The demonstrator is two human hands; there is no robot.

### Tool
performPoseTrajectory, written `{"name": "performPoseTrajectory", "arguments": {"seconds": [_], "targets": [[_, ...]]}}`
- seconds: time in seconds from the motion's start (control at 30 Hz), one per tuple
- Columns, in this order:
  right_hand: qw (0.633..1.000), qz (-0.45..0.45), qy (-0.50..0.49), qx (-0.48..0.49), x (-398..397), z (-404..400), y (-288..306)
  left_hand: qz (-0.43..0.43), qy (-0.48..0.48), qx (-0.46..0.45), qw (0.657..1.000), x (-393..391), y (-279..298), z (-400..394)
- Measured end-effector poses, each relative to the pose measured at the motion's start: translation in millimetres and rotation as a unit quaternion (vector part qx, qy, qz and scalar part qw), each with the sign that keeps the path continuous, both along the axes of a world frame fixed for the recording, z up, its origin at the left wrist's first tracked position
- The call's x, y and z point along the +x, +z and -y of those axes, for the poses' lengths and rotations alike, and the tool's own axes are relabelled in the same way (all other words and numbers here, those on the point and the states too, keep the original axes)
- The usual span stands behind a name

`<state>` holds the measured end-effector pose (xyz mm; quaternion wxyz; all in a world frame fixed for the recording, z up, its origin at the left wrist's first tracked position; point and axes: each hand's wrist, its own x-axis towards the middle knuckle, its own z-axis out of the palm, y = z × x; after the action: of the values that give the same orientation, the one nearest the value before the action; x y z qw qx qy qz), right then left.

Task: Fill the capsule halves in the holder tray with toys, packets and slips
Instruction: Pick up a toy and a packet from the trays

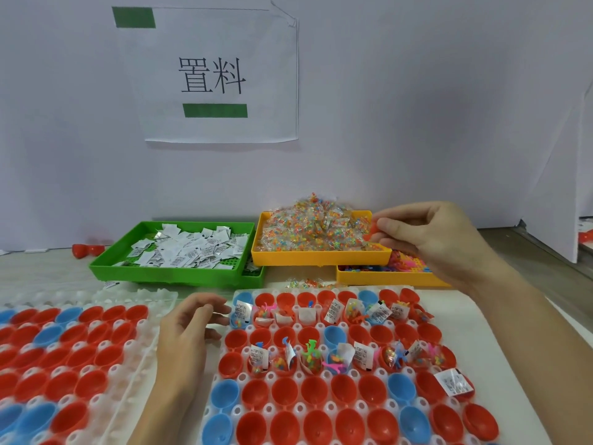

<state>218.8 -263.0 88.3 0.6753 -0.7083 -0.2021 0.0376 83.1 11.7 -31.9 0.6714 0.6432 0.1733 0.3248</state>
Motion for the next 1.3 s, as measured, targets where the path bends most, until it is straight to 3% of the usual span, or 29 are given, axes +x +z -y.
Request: {"name": "performPoseTrajectory", "arguments": {"seconds": [0.23,0.37,0.43,0.57,0.63,0.83,1.13,1.3], "targets": [[0.995,0.024,0.080,-0.058,-41.4,-31.2,6.3,0.009,0.012,-0.013,1.000,-1.2,3.8,0.5],[0.993,0.036,0.084,-0.079,-46.4,-40.1,6.6,0.013,0.013,0.084,0.996,-6.1,27.3,4.7],[0.990,0.058,0.085,-0.100,-49.9,-43.0,6.3,0.019,-0.035,0.123,0.992,-7.1,50.8,12.4],[0.985,0.073,0.100,-0.119,-55.0,-48.7,6.2,-0.009,-0.222,0.175,0.959,-2.4,92.2,34.0],[0.983,0.070,0.120,-0.124,-58.8,-53.5,4.7,0.001,-0.244,0.183,0.953,-1.3,97.3,41.0],[0.971,0.081,0.144,-0.172,-70.7,-70.2,-6.1,0.052,-0.155,0.110,0.980,-8.5,76.6,33.8],[0.966,0.089,0.119,-0.210,-83.7,-86.6,-19.1,0.065,-0.151,0.018,0.986,-13.3,62.7,24.7],[0.962,0.104,0.130,-0.216,-85.1,-87.0,-19.4,0.065,-0.143,0.010,0.988,-13.2,61.5,21.9]]}}
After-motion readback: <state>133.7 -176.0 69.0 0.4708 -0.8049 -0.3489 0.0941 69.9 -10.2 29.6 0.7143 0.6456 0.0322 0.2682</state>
